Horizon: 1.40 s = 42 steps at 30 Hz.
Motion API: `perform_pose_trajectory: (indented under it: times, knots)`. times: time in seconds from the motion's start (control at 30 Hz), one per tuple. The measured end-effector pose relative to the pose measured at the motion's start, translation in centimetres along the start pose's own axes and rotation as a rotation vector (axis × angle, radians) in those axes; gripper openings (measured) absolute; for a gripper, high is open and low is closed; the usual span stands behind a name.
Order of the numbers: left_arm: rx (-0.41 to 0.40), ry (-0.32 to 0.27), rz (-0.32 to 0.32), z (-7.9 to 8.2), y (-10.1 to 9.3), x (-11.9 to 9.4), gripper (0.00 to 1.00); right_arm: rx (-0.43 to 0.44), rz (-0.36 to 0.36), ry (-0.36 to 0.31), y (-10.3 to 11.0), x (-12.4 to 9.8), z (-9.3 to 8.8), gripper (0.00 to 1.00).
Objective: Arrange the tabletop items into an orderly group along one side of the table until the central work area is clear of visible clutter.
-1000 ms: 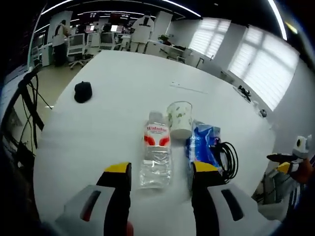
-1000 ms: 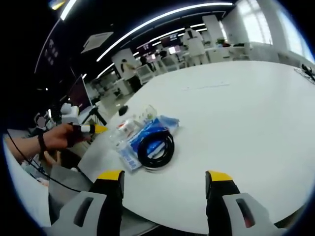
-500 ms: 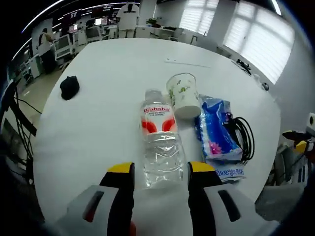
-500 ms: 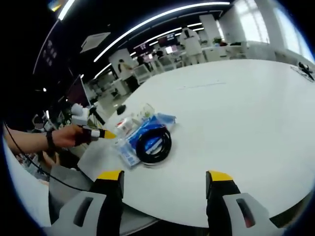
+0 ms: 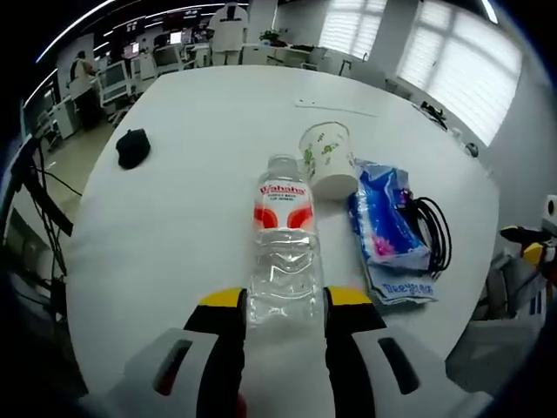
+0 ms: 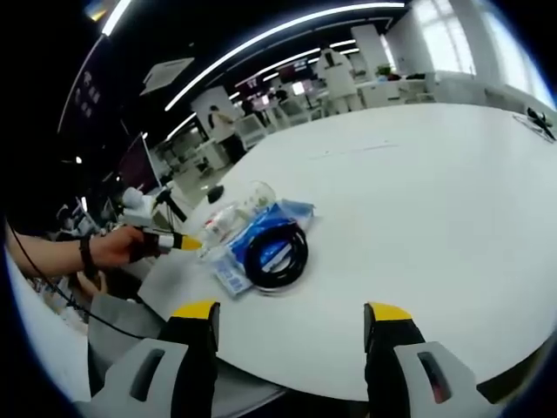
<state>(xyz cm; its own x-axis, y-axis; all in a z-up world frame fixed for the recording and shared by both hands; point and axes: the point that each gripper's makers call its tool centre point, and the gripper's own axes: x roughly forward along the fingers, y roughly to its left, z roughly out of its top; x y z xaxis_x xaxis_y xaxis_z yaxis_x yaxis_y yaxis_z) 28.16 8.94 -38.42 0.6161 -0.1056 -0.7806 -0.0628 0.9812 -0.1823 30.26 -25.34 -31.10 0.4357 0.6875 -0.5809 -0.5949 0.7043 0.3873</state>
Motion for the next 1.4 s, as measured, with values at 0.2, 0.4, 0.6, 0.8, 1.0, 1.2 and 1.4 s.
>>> perform_pose_trajectory:
  times: [0.2, 0.4, 0.6, 0.8, 1.0, 1.2, 1.4]
  knots:
    - [-0.03, 0.013, 0.026, -1.9, 0.5, -1.6, 0.34, -0.002, 0.017, -0.002, 0.8, 0.7, 0.2, 0.68]
    - [-0.085, 0.015, 0.056, -4.2, 1.1, -3.4, 0.34, -0.015, 0.04, 0.008, 1.5, 1.5, 0.3, 0.68]
    - [-0.103, 0.02, 0.08, -6.0, 1.0, -5.1, 0.34, -0.028, 0.067, 0.019, 2.0, 2.4, 0.4, 0.68]
    - [-0.125, 0.026, 0.092, -7.0, 0.7, -5.6, 0.34, -0.055, 0.105, 0.04, 2.9, 3.4, 0.7, 0.68]
    - [-0.135, 0.044, 0.105, -7.9, 0.4, -6.1, 0.34, -0.065, 0.13, 0.038, 3.3, 3.8, 0.9, 0.68]
    - [-0.083, 0.085, 0.108, -7.7, 0.4, -6.5, 0.34, -0.075, 0.15, 0.047, 3.6, 3.8, 0.8, 0.68]
    - [-0.116, 0.052, 0.102, -6.3, 0.7, -6.6, 0.33, -0.084, 0.159, 0.062, 3.7, 3.6, 0.5, 0.69]
